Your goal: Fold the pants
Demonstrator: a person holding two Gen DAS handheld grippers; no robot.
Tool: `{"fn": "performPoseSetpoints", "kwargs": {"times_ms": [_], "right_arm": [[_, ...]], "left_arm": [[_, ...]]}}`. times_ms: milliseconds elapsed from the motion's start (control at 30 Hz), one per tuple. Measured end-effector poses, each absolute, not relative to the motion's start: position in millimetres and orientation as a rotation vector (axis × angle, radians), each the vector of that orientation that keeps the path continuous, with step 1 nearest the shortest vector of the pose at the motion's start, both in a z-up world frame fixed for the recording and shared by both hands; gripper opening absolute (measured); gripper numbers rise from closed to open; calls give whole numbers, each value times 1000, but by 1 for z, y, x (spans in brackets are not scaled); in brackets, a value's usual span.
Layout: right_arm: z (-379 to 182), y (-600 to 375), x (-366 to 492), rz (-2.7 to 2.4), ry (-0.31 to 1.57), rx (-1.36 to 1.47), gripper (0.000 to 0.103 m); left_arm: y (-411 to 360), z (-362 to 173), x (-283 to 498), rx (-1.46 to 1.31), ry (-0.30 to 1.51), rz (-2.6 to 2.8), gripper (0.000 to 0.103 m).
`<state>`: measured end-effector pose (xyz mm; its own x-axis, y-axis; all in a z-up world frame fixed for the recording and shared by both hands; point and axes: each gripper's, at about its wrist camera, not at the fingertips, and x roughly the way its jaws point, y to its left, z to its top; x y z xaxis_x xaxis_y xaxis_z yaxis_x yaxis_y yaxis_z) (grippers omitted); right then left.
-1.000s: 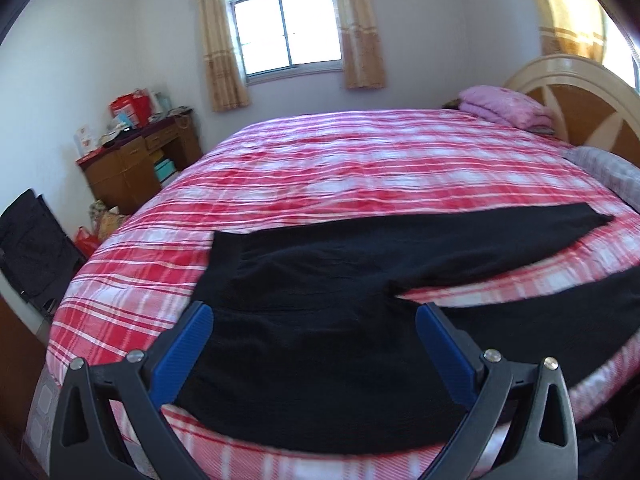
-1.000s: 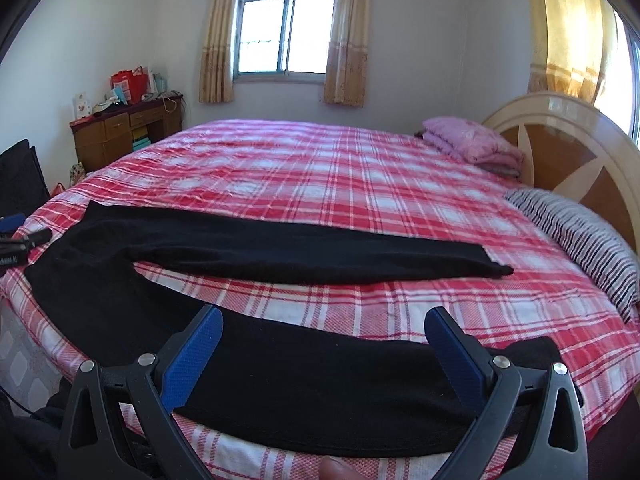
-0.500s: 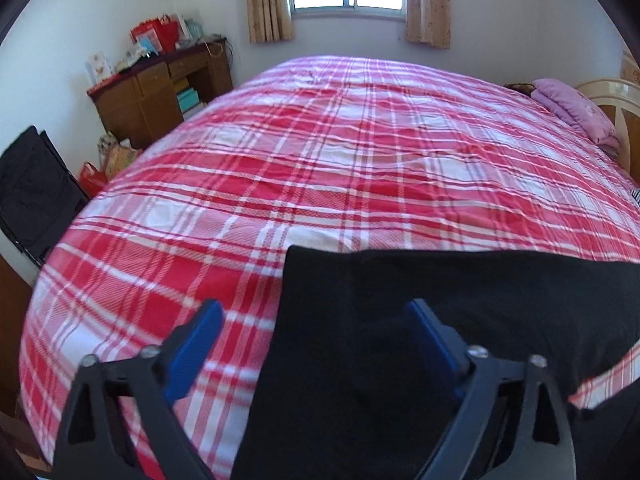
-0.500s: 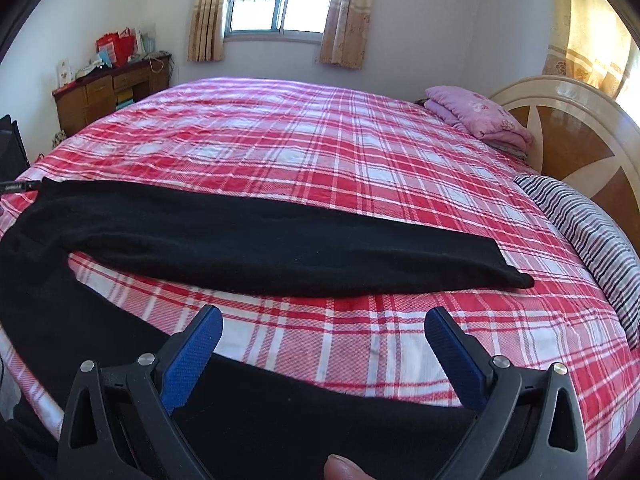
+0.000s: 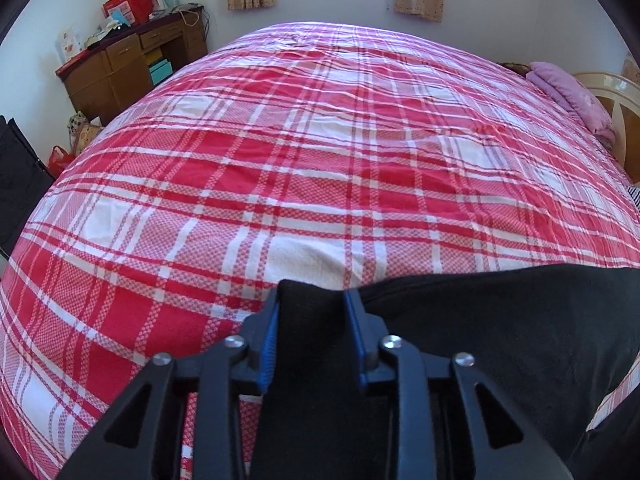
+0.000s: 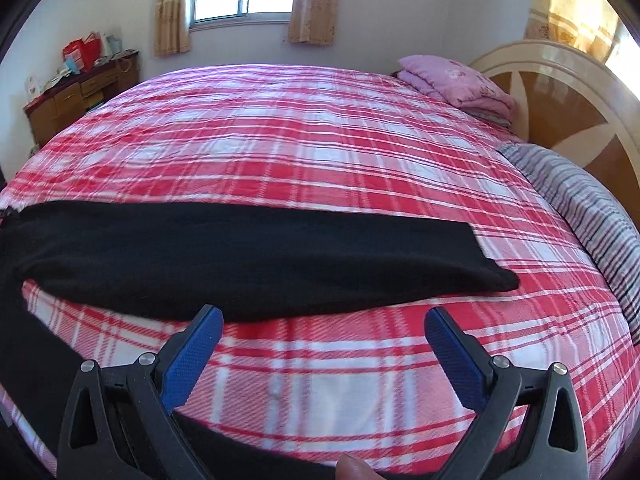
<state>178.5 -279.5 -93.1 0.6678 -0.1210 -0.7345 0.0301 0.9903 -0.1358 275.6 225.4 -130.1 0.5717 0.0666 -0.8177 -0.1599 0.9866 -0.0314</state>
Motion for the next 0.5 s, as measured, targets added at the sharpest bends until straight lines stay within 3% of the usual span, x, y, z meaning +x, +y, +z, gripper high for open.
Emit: {"fn": "performPoseSetpoints", "kwargs": {"times_ms": [67,200,500], "right_arm": [[-88,-299,184,-111,836,-86,99],[-80,-348,203,-191,856,-16,80],[-95,-433,257,-314,934,75,72]], "left_arm": [[224,-128,277,-106,955,115,17],[219,-122,277,-80,935,109,17],[222,-133,286,-86,965,112,17]]}}
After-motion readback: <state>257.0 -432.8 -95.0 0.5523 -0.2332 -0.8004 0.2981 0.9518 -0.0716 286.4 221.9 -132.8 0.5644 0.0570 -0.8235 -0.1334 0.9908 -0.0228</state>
